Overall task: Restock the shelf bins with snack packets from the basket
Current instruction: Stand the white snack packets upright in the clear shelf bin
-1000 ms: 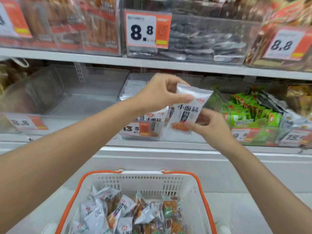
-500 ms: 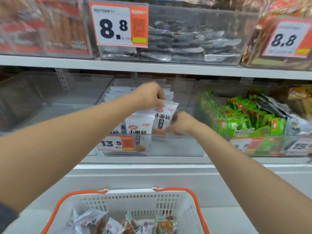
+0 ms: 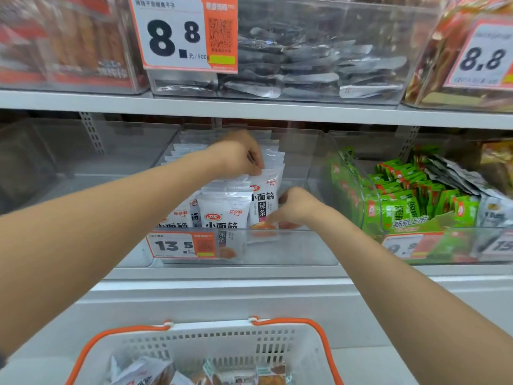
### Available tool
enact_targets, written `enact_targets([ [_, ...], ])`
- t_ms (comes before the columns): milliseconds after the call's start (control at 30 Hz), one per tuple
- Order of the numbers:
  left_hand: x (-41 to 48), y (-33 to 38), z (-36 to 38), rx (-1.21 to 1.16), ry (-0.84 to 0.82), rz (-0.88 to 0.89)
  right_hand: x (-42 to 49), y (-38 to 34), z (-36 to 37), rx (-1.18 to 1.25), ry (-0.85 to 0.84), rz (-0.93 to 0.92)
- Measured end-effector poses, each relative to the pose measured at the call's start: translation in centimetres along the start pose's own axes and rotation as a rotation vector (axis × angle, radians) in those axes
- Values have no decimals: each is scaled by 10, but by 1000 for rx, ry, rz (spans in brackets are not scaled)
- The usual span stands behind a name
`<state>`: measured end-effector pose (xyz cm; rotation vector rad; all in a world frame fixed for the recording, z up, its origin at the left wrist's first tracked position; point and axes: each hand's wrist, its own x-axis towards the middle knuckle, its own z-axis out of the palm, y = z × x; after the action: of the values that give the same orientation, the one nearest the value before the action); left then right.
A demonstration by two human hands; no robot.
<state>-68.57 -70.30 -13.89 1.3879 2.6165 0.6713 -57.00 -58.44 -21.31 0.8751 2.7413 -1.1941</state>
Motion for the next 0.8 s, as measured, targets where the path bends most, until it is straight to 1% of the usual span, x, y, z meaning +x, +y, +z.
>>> enact_targets([
  [67,0,1,0,-35,20,10,-4,-2,-2,-38,4,8],
  [167,0,8,2,-55,43,23,-2,-2,-2,15,48,20],
  [267,3,11,3,-27,28,25,-1,-3,0,37,8,49],
  [367,4,8,4,-13,48,-16,-1,-4,0,40,-17,60],
  [533,0,2,6,-67,69,-25,-9,-4,-6,-31,-64,64],
  [667,-4,4,7,-46,97,-6,-10,-5,-7,-57,-71,87],
  [733,-8,5,8,-28,135,6,-13,-6,-10,-71,-57,85],
  [800,-16,8,9,-14,188,19,-22,-9,-13,-89,28,52],
])
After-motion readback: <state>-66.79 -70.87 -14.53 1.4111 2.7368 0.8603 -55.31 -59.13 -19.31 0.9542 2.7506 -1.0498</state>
